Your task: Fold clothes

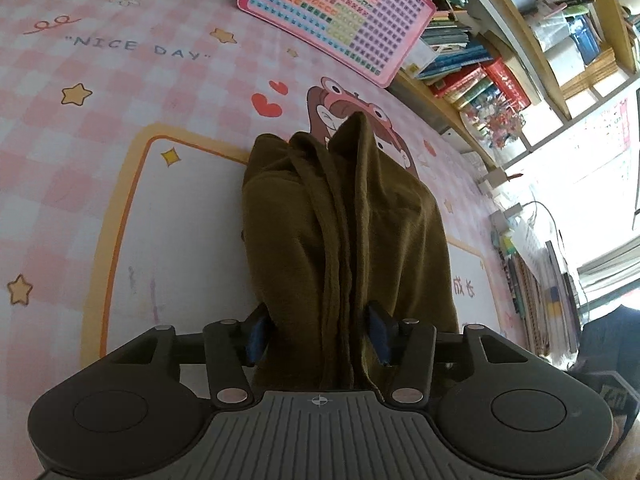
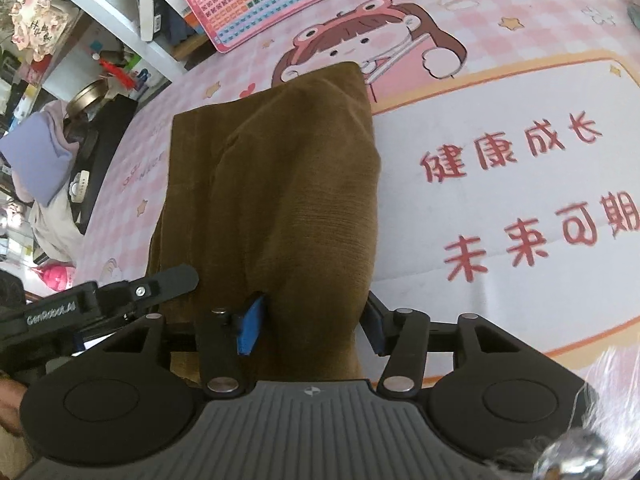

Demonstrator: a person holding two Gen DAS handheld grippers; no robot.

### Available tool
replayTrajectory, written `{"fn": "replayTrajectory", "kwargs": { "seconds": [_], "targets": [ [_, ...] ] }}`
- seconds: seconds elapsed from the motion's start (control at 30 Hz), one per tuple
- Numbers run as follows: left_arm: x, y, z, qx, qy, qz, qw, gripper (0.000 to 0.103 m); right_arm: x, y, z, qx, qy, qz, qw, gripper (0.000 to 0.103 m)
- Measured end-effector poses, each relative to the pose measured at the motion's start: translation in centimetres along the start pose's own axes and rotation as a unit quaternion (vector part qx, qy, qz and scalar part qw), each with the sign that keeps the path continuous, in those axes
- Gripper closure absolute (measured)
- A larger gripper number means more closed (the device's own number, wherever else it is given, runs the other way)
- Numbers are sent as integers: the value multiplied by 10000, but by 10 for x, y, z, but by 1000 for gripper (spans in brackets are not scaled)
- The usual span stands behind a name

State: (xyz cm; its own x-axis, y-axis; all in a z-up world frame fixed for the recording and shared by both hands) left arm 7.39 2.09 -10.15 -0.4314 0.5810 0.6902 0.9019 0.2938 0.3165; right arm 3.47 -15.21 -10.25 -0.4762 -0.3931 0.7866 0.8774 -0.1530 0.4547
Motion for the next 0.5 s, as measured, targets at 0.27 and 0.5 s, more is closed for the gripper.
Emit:
{"fn": "replayTrajectory", "kwargs": {
  "seconds": [0.27, 0.5],
  "targets": [
    [5, -15, -31, -1438, 747, 43, 9868, 63, 8, 1, 27, 1359, -548, 2, 9892, 73],
    [18, -3, -10, -846, 403, 253, 9953, 28, 15, 9, -7, 395, -276, 68, 9988, 43]
  ]
}}
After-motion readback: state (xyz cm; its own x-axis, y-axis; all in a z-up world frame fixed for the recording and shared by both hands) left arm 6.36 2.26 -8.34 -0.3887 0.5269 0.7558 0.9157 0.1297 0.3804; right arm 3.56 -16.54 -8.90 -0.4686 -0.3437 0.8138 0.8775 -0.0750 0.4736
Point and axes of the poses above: each gripper's, at about its wrist camera, not at the fingertips, and x roughly against the way its jaws point, z to its left, y to its top, the point moved 9 cm from there along -x, roughly the way its jaws point, and after that the axes turned 9 degrees about x, right-handed, at the moved point
